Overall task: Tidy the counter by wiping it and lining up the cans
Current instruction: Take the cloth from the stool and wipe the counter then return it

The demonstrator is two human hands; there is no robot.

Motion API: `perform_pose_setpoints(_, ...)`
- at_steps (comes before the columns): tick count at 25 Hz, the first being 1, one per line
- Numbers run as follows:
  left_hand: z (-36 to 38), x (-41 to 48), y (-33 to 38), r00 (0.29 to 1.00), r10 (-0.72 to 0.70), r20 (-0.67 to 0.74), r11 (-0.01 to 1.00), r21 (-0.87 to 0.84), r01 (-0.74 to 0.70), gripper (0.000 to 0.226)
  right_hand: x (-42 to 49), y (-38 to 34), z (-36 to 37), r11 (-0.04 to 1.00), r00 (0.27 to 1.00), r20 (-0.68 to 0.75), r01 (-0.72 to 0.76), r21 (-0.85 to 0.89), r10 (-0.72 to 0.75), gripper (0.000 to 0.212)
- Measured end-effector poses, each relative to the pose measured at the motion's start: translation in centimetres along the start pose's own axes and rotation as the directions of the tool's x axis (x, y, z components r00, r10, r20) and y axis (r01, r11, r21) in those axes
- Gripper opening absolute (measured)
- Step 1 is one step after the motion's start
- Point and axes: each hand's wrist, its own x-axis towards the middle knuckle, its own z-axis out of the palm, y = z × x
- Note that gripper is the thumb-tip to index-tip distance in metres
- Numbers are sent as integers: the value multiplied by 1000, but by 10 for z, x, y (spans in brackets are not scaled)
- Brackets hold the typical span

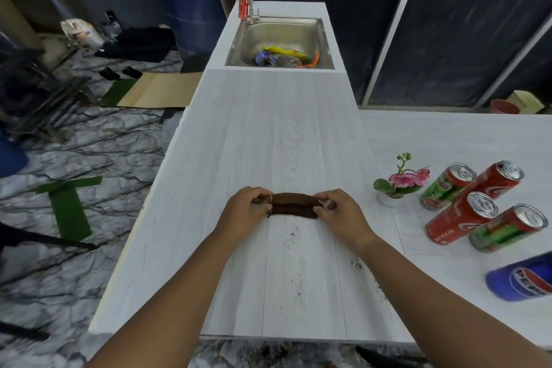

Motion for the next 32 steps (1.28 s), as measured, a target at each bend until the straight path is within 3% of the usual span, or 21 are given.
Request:
perform_pose_setpoints(5, -33, -11, -39, 994, 73, -82, 977, 207, -55, 26, 3, -5, -2, 994, 991, -73, 108, -11, -109, 23)
perform_pose_setpoints(10, -77, -47, -103, 949, 252, -190, 836, 536, -114, 27, 31, -33, 11, 960, 966, 71, 256, -117, -249, 26)
perform_pose_setpoints(16, -76, -51, -111, 942, 241, -235, 844, 530, -84, 34, 54, -48, 26, 931, 920, 316, 304, -203, -231, 34)
perform_pose_setpoints(25, -77, -48, -116, 939, 245, -242, 851, 517, -89, 29, 17, -38, 30, 969, 951, 243, 221, -111, -189, 24)
perform_pose_setpoints(32, -76, -57, -116, 935, 269, -232, 861, 494, -126, 32, -46, -37, 36, 963, 956, 205, 238, -122, -210, 24)
